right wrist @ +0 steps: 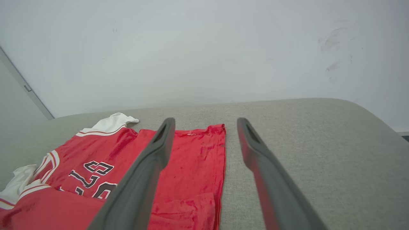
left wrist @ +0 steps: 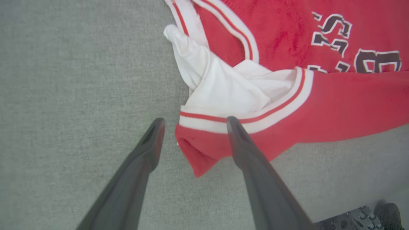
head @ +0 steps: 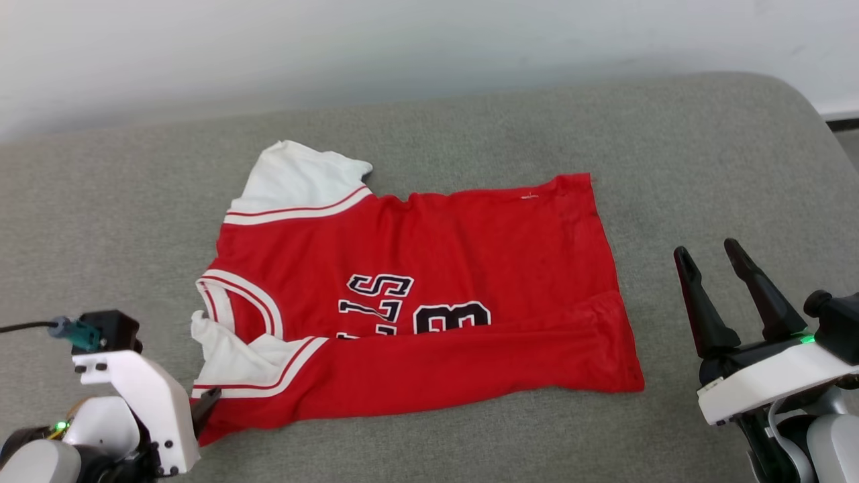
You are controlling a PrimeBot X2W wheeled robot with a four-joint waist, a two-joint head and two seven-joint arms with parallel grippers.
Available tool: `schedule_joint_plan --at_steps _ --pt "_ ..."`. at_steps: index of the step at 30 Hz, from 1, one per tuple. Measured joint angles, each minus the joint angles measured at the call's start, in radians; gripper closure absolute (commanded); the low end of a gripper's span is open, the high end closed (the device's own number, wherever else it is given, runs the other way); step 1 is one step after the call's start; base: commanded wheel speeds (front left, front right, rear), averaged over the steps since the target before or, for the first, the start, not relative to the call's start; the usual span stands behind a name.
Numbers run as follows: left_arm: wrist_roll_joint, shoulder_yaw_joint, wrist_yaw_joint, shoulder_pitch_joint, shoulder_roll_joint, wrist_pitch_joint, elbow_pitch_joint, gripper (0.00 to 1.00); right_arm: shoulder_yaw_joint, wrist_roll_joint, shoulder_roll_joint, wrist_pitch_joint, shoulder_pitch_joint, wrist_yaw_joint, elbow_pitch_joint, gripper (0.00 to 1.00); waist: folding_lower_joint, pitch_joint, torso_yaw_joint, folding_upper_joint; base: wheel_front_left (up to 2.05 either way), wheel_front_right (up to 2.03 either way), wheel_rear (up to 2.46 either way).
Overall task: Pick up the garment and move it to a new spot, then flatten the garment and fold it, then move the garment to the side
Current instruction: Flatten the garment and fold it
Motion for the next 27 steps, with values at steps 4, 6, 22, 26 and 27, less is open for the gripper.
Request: schedule_joint_plan --at_steps 4,6,22,26,27 --pt "-0.03 0.008 0.044 0.039 0.007 0.055 -0.007 0.0 -0.014 -0.011 0.024 0.014 0.006 0.0 -0.052 0.0 0.0 0.043 -0.018 0.0 0.0 0.0 0.0" --pt "-0.032 0.01 0.054 0.049 0.005 0.057 0.009 0.0 -0.017 -0.014 0.032 0.019 0.007 0.0 -0.063 0.0 0.0 0.064 -0.027 0.0 0.0 0.0 0.0" --pt "-0.089 -0.01 -0.004 -0.004 -0.072 0.04 0.1 1.0 -0.072 0.003 0.035 0.079 0.018 0.0 -0.073 0.0 -0.0001 0.085 -0.032 0.0 0.0 0.0 0.0" --pt "-0.087 -0.01 -0.02 -0.006 -0.072 0.016 0.093 1.0 -0.086 0.018 0.029 0.119 0.028 0.0 -0.081 0.0 -0.0001 0.066 -0.019 0.0 0.0 0.0 0.0" --pt "-0.085 -0.008 -0.023 -0.006 -0.07 0.01 0.086 1.0 -0.09 0.024 0.026 0.134 0.029 0.0 -0.084 0.0 -0.0001 0.063 -0.016 0.0 0.0 0.0 0.0"
